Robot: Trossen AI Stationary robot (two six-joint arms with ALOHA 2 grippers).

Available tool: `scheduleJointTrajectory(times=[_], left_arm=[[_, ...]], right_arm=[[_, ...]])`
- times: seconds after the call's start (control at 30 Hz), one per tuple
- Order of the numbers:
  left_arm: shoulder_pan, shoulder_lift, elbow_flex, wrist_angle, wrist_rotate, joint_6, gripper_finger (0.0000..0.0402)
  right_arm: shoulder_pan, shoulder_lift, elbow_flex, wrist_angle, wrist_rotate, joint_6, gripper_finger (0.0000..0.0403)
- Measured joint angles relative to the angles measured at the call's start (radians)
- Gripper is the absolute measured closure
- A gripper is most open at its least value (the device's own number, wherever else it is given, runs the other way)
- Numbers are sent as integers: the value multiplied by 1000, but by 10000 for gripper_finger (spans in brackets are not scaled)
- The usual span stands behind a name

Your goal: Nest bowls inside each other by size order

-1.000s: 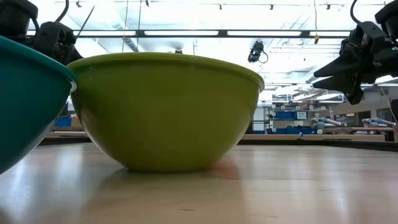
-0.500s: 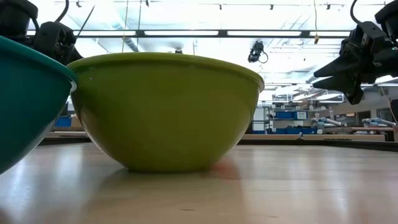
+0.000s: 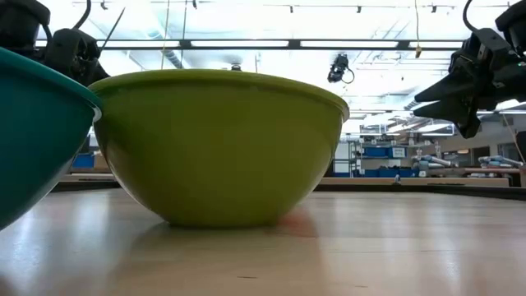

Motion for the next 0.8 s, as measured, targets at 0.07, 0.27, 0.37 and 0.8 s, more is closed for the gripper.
scheduleJointTrajectory(times=[0.07, 0.27, 0.37, 0.8], left_arm=[[0, 0, 0, 0, 0, 0, 322], [0, 0, 0, 3, 0, -7, 322], [0, 0, 0, 67, 0, -139, 322], [27, 0, 0, 307, -122, -366, 322]], right_arm=[[0, 0, 0, 0, 0, 0, 243], [0, 0, 0, 0, 0, 0, 243], [0, 0, 0, 0, 0, 0, 243], [0, 0, 0, 0, 0, 0, 243]])
